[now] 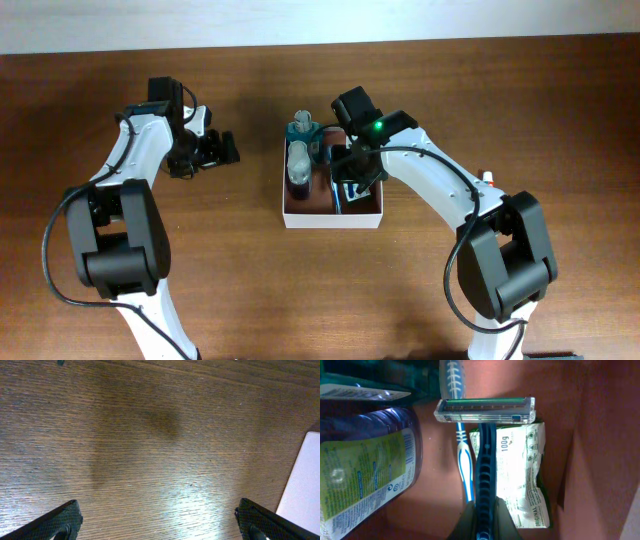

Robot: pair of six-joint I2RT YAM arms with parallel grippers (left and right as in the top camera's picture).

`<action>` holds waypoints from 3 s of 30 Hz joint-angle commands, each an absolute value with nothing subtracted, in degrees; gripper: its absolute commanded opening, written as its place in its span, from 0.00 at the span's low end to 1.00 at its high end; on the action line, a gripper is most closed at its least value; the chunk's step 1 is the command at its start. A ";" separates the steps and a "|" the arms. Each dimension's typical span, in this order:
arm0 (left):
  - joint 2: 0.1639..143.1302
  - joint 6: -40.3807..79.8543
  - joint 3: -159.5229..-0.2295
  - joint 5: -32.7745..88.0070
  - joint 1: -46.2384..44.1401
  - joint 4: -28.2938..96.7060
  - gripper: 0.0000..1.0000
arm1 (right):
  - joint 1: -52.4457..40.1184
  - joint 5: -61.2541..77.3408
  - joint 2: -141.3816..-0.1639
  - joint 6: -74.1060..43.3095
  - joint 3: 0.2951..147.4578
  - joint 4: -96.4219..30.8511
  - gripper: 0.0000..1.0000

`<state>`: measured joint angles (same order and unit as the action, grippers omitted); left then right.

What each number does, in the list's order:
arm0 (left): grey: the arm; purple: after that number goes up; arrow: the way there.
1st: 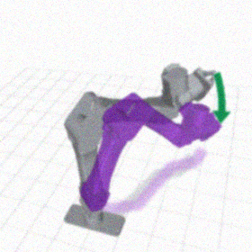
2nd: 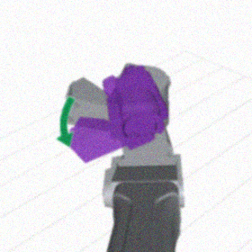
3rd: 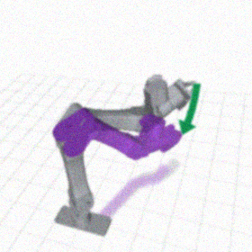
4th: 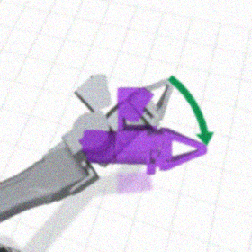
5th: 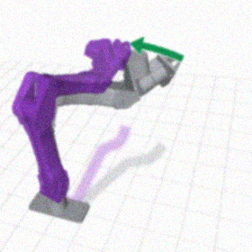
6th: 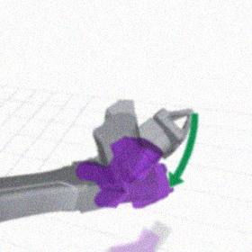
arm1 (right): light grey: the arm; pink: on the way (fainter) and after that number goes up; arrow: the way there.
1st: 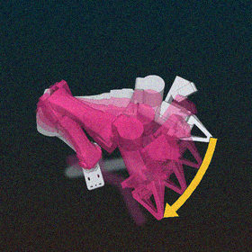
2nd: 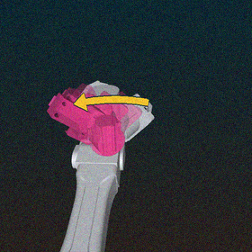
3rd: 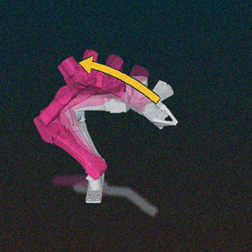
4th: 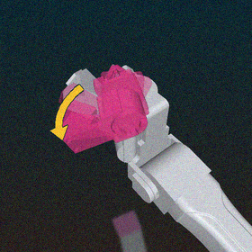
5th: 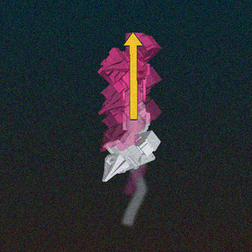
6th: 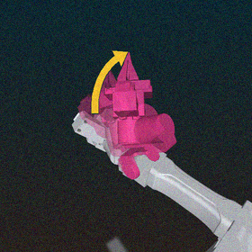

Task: Pack container
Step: 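Lower the razor into the box and open right gripper, then withdraw right gripper back to the Colgate toothpaste tube, then lower right gripper and grasp the Colgate toothpaste tube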

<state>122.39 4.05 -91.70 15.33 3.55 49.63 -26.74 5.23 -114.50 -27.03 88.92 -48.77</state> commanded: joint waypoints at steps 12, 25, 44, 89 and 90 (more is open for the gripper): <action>122.15 3.38 -91.55 15.16 3.64 49.52 0.99 | -27.40 4.08 -114.78 -27.46 88.36 -48.58 0.14; 122.15 3.38 -91.55 15.16 3.64 49.52 0.99 | -21.67 -1.89 -103.98 -21.26 96.18 -61.30 0.21; 122.15 3.38 -91.55 15.16 3.64 49.52 0.99 | 4.32 -10.96 -100.75 -12.53 85.08 -67.24 0.51; 122.15 3.38 -91.55 15.16 3.64 49.52 0.99 | 8.71 -9.04 -106.34 7.64 62.26 -32.82 0.39; 122.15 3.38 -91.55 15.16 3.66 49.52 0.99 | 8.71 -9.02 -106.34 6.44 62.26 -32.97 0.34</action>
